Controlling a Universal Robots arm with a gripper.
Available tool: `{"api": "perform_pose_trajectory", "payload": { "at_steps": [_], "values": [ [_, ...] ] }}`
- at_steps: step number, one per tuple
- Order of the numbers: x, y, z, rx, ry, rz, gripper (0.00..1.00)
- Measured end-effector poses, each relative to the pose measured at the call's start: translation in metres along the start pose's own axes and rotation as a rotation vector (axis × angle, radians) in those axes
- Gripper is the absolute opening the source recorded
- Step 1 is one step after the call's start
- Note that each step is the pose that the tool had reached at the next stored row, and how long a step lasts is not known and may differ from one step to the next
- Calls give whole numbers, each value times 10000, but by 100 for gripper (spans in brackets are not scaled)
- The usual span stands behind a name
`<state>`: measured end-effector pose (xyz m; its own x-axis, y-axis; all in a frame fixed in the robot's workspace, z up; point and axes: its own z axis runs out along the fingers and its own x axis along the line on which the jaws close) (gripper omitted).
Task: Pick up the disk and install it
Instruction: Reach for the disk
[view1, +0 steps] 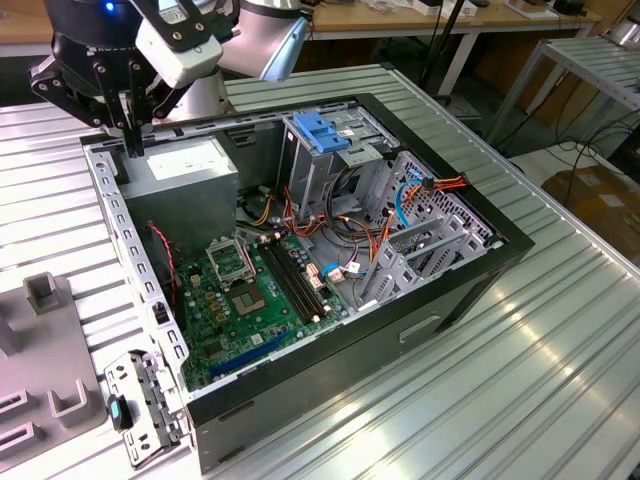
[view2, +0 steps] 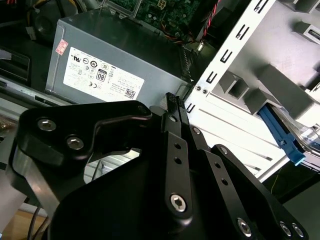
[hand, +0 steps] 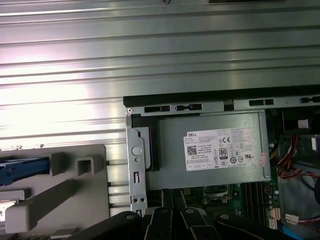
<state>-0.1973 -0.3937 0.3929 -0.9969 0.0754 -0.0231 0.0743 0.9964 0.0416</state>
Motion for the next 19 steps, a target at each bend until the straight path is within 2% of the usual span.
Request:
{"api": "perform_pose_trajectory", "payload": {
  "at_steps": [19],
  "values": [
    [139,-11,-4,0,0,-1,15]
  ]
}}
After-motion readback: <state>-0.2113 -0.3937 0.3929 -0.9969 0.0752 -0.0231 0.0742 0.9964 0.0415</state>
